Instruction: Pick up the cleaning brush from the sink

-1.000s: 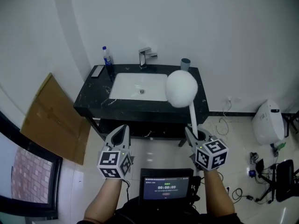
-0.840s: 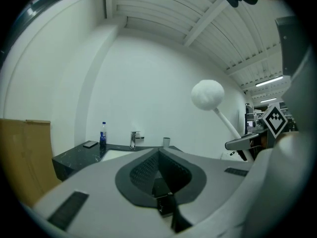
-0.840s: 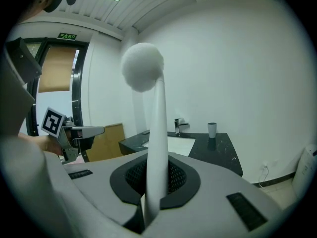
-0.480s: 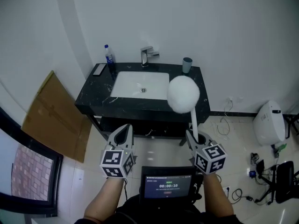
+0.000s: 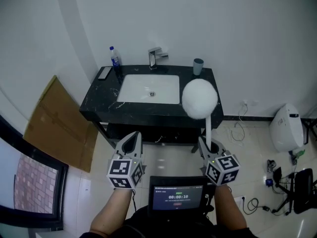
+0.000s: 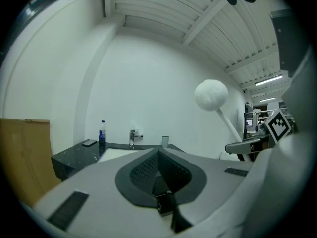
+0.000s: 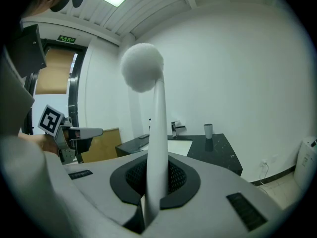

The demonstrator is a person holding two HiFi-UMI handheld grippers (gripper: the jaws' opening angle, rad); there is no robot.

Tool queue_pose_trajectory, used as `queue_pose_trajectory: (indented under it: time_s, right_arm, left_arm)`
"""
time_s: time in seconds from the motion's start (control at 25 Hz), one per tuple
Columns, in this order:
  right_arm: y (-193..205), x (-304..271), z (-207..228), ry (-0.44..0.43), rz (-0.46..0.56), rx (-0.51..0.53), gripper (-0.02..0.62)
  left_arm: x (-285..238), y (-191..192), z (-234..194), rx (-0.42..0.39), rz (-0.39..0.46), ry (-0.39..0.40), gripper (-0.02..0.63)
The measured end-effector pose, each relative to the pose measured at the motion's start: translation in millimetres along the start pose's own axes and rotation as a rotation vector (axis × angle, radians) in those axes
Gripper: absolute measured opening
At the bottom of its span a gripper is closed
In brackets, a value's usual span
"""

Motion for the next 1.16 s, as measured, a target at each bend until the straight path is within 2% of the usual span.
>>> queue_pose_trajectory:
  time_s: [0.32, 1.16]
  right_arm:
    - [-2.6, 0.7, 5.9, 0.046, 0.067, -0.016, 0.026]
    - [-6.4, 3.1, 2.3, 0.059, 0.085, -0.014, 0.026]
  left_arm:
    - [-1.7, 0.4, 0.6, 0.001, 0.007, 0.006, 0.002]
    - [1.4, -0.1, -3.8, 0.01, 0.015, 0.003, 0.002]
Point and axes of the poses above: the fingertips, and each gripper's own axes: x backward along the fingers, z to its right, y out of its underside, the point moved 5 cm from there along x, backward along the fingers, and after that the axes turned 7 degrees about -y, right-handed, at the moved point
